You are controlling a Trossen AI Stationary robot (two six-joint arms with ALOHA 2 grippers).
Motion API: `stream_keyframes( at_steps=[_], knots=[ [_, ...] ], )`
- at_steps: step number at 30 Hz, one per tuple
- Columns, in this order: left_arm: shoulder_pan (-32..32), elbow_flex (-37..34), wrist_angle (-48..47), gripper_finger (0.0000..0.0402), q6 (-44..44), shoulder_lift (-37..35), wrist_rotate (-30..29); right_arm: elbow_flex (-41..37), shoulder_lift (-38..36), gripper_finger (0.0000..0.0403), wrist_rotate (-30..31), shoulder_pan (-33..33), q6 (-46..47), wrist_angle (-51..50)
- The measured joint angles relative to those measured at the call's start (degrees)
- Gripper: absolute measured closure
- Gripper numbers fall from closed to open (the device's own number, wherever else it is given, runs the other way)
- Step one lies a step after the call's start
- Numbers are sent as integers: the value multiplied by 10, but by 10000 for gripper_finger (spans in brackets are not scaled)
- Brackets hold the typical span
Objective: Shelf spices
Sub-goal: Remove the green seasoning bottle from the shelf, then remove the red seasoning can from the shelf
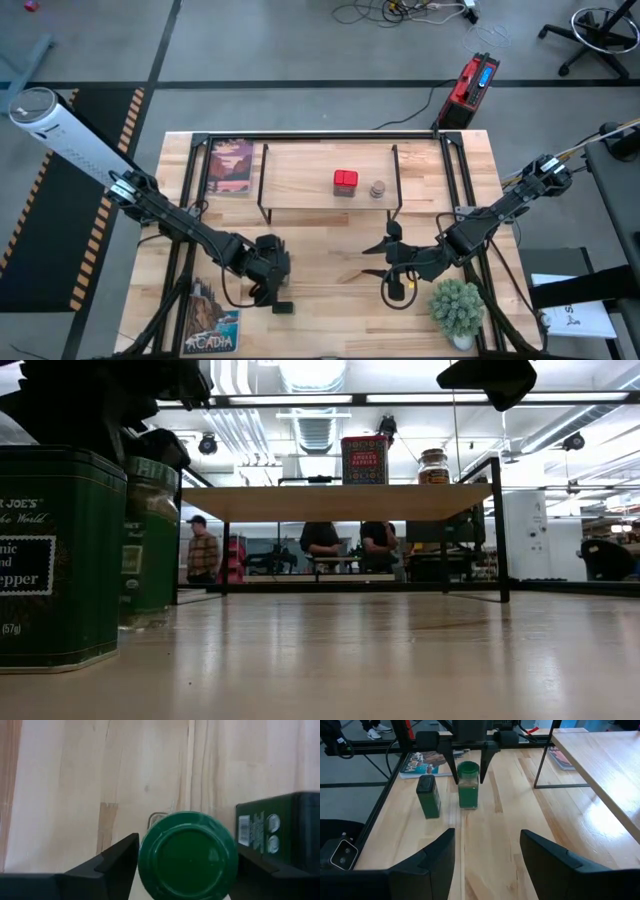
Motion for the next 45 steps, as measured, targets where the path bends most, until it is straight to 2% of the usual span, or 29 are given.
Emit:
stream_keyframes(
  at_steps=[6, 17, 24, 33, 40, 45],
  knots=[
    [0, 1, 3, 151, 6, 0, 0, 0, 0, 204, 0, 0, 0, 0],
    [1, 64, -25, 148, 53, 0, -6, 0, 0, 204, 0, 0, 0, 0],
    [14, 173, -109, 155, 115, 0, -130, 0, 0, 204, 0, 0, 0, 0],
    [104, 300, -125, 176, 220, 0, -143, 0, 0, 204, 0, 0, -1, 0],
    [216, 325, -123, 163, 296, 0, -52, 0, 0, 204, 0, 0, -4, 0],
    [285, 325, -120, 139, 346, 0, -33, 0, 0, 204, 0, 0, -8, 0]
  ],
)
